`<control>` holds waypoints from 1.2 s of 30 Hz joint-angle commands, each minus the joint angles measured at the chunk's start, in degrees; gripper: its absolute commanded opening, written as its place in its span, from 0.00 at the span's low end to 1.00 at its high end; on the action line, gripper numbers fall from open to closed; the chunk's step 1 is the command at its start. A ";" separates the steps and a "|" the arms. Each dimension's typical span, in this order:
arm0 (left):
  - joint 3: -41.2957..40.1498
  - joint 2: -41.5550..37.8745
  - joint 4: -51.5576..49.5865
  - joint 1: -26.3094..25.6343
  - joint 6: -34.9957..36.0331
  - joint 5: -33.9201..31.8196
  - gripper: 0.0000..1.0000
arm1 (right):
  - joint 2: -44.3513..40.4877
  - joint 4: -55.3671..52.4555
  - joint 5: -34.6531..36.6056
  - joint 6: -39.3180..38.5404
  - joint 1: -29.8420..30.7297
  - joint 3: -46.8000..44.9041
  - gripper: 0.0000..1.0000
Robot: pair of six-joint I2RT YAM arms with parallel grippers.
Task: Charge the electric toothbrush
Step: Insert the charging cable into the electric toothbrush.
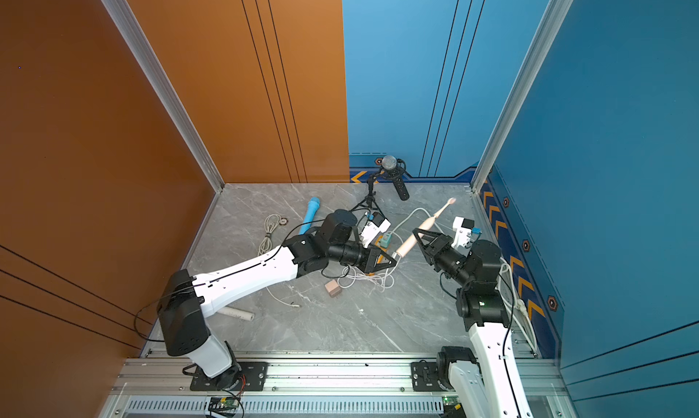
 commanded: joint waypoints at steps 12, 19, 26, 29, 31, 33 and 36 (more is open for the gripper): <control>2.31 0.22 -0.55 -1.07 3.41 0.70 0.00 | 0.15 -5.01 6.83 -2.46 1.34 4.21 0.08; 2.61 0.59 -0.90 -0.89 3.93 0.69 0.00 | 0.58 -5.82 5.78 -2.82 2.02 5.35 0.08; 2.86 0.35 -1.00 -0.95 4.56 0.52 0.00 | 0.98 -6.52 5.51 -3.33 2.91 5.20 0.05; 3.23 0.56 -1.44 -0.92 4.77 0.62 0.00 | 1.35 -5.98 4.78 -3.15 3.39 5.00 0.04; 3.44 0.73 -1.57 -0.90 4.83 0.73 0.00 | 1.21 -6.09 4.71 -3.20 3.64 5.10 0.04; 3.47 0.88 -1.53 -1.03 4.88 0.87 0.00 | 1.05 -6.78 4.93 -3.81 3.73 5.34 0.04; 3.49 0.61 -1.62 -0.86 5.05 0.86 0.00 | 1.02 -6.96 4.22 -4.27 3.80 5.08 0.02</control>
